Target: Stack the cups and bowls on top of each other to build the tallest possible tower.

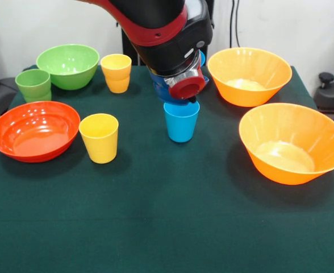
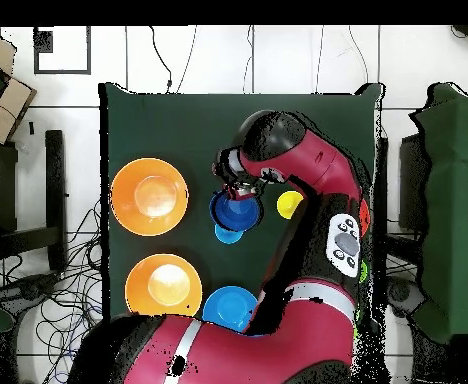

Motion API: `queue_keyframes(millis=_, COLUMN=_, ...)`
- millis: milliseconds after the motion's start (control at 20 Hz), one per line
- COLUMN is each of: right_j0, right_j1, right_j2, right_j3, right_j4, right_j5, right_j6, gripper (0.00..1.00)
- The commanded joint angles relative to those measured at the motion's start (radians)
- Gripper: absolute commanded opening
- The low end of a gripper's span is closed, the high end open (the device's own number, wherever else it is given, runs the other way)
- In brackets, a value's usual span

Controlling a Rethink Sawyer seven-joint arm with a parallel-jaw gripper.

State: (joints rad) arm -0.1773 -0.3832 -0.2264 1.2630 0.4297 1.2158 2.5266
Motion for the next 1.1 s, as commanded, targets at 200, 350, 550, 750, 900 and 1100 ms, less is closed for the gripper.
queue_keyframes(millis=200, right_j0=0.023, right_j1=0.002, right_j2=0.061, right_j3=0.067, right_j4=0.01, right_j5=-0.115, right_j6=0.132, gripper=0.0)
queue_keyframes(millis=350, right_j0=0.026, right_j1=0.002, right_j2=0.06, right_j3=0.067, right_j4=0.01, right_j5=-0.115, right_j6=0.134, gripper=0.0)
queue_keyframes(millis=550, right_j0=0.03, right_j1=0.0, right_j2=0.061, right_j3=0.071, right_j4=0.011, right_j5=-0.121, right_j6=0.135, gripper=0.0)
queue_keyframes(millis=750, right_j0=0.033, right_j1=0.001, right_j2=0.061, right_j3=0.07, right_j4=0.014, right_j5=-0.121, right_j6=0.138, gripper=0.0)
queue_keyframes(millis=900, right_j0=0.037, right_j1=-0.001, right_j2=0.059, right_j3=0.067, right_j4=0.017, right_j5=-0.117, right_j6=0.141, gripper=0.0)
queue_keyframes(millis=1100, right_j0=0.039, right_j1=-0.003, right_j2=0.058, right_j3=0.067, right_j4=0.019, right_j5=-0.112, right_j6=0.138, gripper=0.0)
